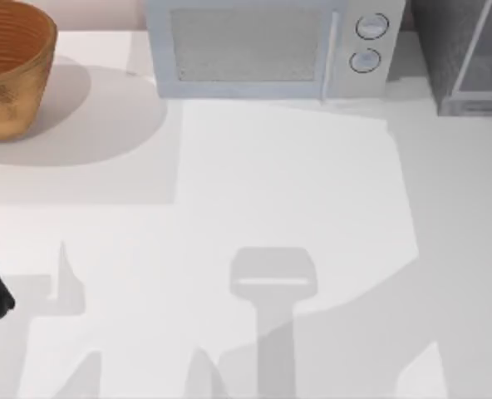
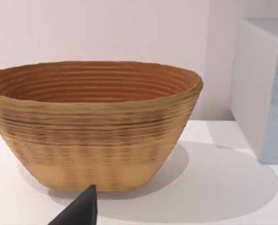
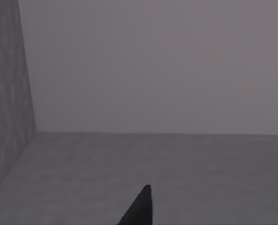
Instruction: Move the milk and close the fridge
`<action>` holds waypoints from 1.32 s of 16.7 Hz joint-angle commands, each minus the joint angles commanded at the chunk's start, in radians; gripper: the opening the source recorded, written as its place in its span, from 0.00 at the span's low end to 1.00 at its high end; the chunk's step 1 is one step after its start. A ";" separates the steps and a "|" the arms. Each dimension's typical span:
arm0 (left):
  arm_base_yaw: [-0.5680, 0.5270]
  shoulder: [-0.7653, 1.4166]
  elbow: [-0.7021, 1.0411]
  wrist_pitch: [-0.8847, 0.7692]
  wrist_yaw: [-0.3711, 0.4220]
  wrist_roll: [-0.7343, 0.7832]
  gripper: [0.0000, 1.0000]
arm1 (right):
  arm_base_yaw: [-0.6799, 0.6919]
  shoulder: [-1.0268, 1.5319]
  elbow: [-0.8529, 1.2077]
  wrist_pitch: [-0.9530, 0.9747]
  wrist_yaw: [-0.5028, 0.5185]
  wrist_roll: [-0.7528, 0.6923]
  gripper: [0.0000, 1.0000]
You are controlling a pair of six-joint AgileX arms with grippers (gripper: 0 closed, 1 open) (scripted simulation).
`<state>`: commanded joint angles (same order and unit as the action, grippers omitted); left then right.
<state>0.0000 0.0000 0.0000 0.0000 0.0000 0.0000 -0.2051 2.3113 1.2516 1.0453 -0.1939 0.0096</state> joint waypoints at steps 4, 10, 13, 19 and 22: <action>0.000 0.000 0.000 0.000 0.000 0.000 1.00 | 0.000 0.000 0.000 0.000 0.000 0.000 1.00; 0.000 0.000 0.000 0.000 0.000 0.000 1.00 | 0.002 0.000 -0.001 0.000 0.000 0.000 1.00; 0.000 0.000 0.000 0.000 0.000 0.000 1.00 | 0.005 -0.030 -0.007 0.000 0.015 -0.001 1.00; 0.000 0.000 0.000 0.000 0.000 0.000 1.00 | 0.096 -0.356 -0.212 -0.083 0.083 -0.009 1.00; 0.000 0.000 0.000 0.000 0.000 0.000 1.00 | 0.150 -0.636 -0.404 -0.211 0.118 -0.013 1.00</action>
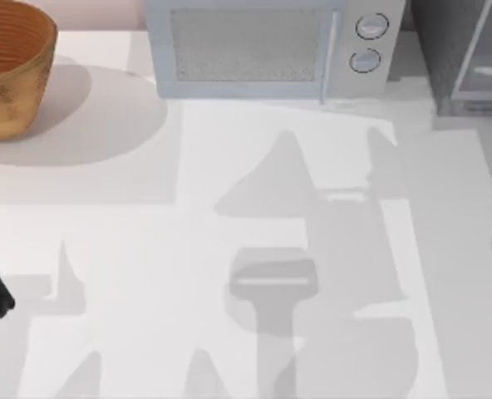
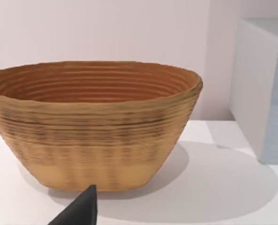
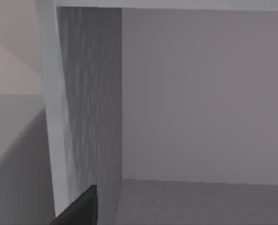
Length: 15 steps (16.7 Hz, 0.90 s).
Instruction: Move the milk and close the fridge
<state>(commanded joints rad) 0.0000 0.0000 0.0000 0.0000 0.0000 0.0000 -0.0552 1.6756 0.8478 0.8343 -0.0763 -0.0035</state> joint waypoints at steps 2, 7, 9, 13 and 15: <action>0.000 0.000 0.000 0.000 0.000 0.000 1.00 | 0.011 -0.215 -0.142 -0.095 0.035 -0.003 1.00; 0.000 0.000 0.000 0.000 0.000 0.000 1.00 | 0.015 -0.691 -0.375 -0.264 0.090 -0.011 1.00; 0.000 0.000 0.000 0.000 0.000 0.000 1.00 | 0.036 -0.841 -0.424 -0.307 0.083 -0.013 1.00; 0.000 0.000 0.000 0.000 0.000 0.000 1.00 | 0.081 -1.175 -0.582 -0.480 0.043 -0.009 1.00; 0.000 0.000 0.000 0.000 0.000 0.000 1.00 | 0.093 -1.345 -0.663 -0.584 0.031 -0.003 1.00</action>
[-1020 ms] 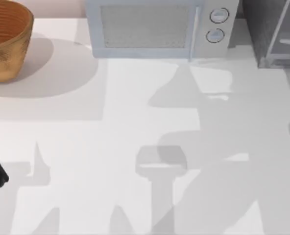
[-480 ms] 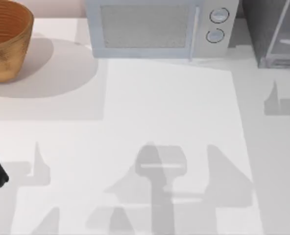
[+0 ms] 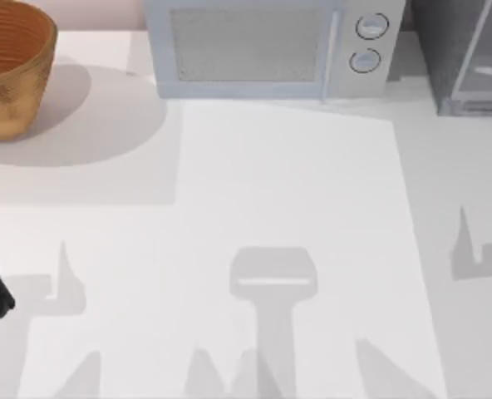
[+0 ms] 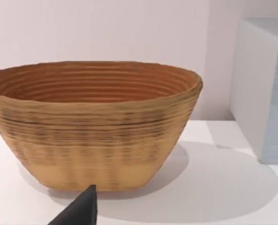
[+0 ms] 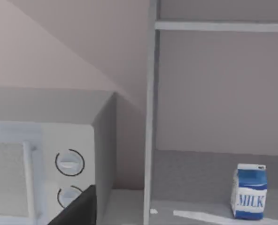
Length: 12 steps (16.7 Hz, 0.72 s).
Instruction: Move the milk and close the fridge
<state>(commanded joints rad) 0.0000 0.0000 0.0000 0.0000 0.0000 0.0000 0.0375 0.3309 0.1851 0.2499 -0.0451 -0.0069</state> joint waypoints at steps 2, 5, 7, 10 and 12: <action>0.000 0.000 0.000 0.000 0.000 0.000 1.00 | -0.001 -0.139 -0.083 -0.099 0.001 0.005 1.00; 0.000 0.000 0.000 0.000 0.000 0.000 1.00 | -0.018 -0.274 -0.160 -0.210 0.022 0.007 1.00; 0.000 0.000 0.000 0.000 0.000 0.000 1.00 | -0.032 -0.320 -0.182 -0.244 0.039 0.007 1.00; 0.000 0.000 0.000 0.000 0.000 0.000 1.00 | -0.037 -0.331 -0.185 -0.250 0.045 0.007 1.00; 0.000 0.000 0.000 0.000 0.000 0.000 1.00 | -0.037 -0.331 -0.185 -0.250 0.045 0.007 1.00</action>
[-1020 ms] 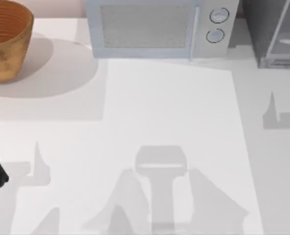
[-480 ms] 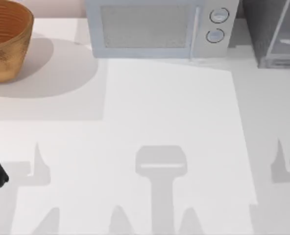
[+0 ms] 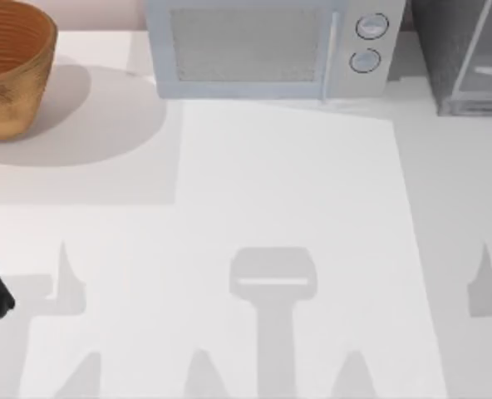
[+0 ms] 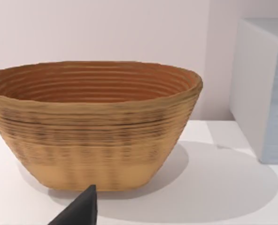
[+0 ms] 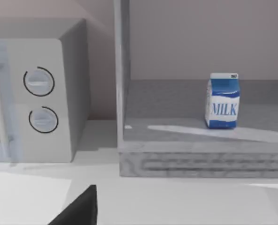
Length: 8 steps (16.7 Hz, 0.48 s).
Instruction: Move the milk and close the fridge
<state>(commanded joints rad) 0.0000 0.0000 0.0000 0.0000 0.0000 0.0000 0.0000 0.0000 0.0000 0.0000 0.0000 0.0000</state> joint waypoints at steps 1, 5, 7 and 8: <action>0.000 0.000 0.000 0.000 0.000 0.000 1.00 | 0.003 0.004 0.003 0.001 -0.001 0.000 1.00; 0.000 0.000 0.000 0.000 0.000 0.000 1.00 | 0.008 -0.042 0.040 -0.064 -0.007 0.007 1.00; 0.000 0.000 0.000 0.000 0.000 0.000 1.00 | 0.008 -0.102 0.089 -0.160 -0.007 0.013 1.00; 0.000 0.000 0.000 0.000 0.000 0.000 1.00 | 0.006 -0.138 0.118 -0.224 -0.006 0.014 1.00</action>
<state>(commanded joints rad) 0.0000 0.0000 0.0000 0.0000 0.0000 0.0000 0.0063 -0.1378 0.1181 -0.2241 -0.0058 0.0143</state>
